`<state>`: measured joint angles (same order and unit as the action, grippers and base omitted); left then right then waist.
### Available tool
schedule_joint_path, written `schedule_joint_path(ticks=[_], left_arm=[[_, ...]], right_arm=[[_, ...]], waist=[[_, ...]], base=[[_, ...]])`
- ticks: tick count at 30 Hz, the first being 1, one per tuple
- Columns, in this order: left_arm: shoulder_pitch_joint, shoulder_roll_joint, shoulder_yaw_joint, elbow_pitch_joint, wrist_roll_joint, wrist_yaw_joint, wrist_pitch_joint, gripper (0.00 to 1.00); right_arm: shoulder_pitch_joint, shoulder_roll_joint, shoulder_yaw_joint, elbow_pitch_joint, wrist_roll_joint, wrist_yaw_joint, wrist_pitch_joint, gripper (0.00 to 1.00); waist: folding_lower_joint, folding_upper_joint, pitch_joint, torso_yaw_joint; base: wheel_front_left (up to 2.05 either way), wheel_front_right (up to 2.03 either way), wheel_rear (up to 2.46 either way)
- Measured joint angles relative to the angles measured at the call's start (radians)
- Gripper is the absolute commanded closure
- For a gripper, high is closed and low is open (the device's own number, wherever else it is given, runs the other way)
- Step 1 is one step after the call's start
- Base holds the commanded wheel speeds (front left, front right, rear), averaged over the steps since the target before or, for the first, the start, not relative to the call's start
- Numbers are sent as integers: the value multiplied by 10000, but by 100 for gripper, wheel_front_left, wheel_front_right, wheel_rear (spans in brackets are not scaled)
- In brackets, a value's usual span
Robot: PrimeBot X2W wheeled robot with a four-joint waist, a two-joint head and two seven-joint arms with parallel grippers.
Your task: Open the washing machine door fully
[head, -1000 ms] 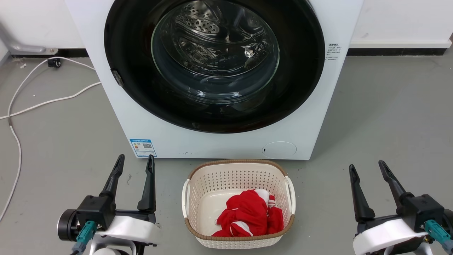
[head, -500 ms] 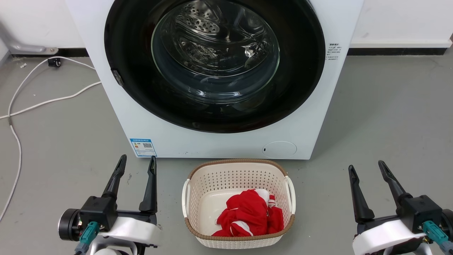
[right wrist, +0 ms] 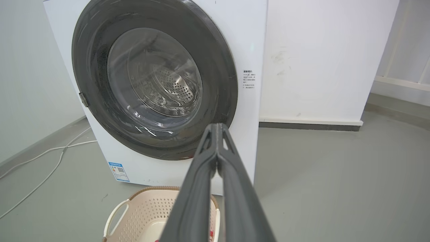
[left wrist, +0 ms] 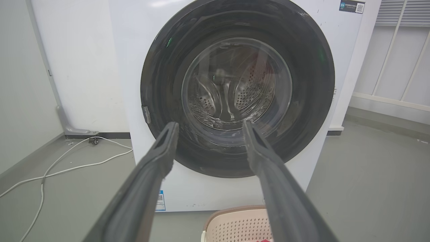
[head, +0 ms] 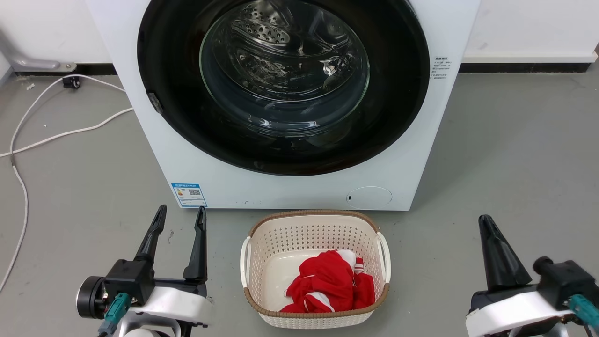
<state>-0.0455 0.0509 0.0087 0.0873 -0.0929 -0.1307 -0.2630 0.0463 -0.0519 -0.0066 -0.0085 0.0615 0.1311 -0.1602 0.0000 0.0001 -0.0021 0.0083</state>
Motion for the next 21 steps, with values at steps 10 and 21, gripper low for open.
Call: schedule_joint_path(ticks=[10,21], left_arm=[[1,-2,-21,-21,-81,25,0,0],[-197,-4,46,-236,-81,61,0,0]], right_arm=[[-352,2,314,821,5917,-2,-865,100],[-1976,4,-414,1501,14149,-4,-1032,100]], waist=[[0,0,19,-8],[0,0,509,-5]], base=[[0,0,0],[0,0,0]])
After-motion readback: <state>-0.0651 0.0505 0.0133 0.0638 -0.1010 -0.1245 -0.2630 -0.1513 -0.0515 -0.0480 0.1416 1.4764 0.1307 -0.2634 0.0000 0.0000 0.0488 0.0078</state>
